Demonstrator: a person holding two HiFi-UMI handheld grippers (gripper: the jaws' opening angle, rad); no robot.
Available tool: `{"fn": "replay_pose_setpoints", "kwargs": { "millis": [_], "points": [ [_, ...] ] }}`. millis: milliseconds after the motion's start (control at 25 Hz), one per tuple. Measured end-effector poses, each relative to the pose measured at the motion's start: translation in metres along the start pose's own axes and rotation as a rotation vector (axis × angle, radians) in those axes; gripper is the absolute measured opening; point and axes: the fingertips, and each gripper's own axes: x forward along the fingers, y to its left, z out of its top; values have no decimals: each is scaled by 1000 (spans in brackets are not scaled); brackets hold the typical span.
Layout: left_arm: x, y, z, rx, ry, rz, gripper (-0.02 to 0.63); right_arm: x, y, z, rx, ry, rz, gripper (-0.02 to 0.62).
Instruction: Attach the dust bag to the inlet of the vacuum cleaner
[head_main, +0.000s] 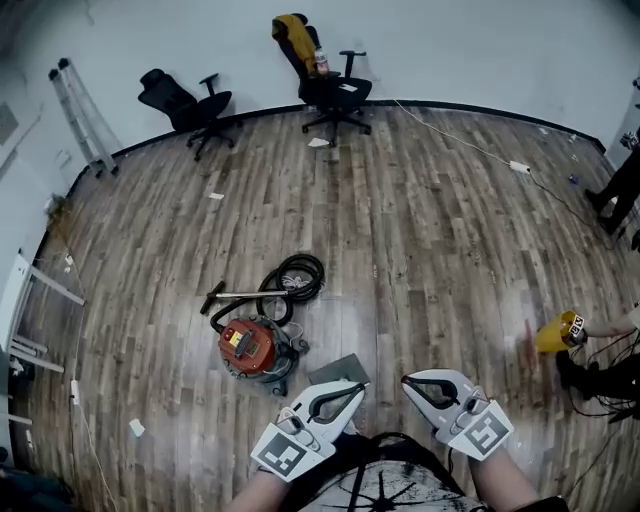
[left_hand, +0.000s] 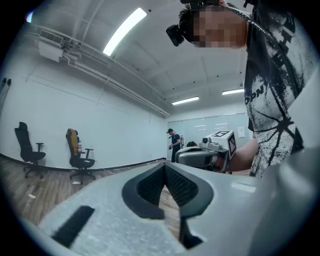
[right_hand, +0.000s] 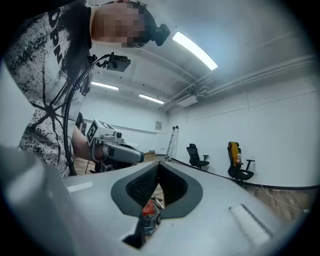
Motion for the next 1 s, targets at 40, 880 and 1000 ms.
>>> {"fn": "replay_pose_setpoints", "kwargs": {
  "millis": [40, 880, 1000],
  "points": [
    [-6, 13, 6, 5, -10, 22, 3, 17, -1, 4, -7, -7, 27, 6],
    [-134, 117, -6, 33, 46, 717, 3, 198, 51, 3, 36, -72, 723, 6],
    [-136, 114, -13, 4, -70, 857, 3, 192, 55, -17, 25, -67, 832, 5]
  ]
}}
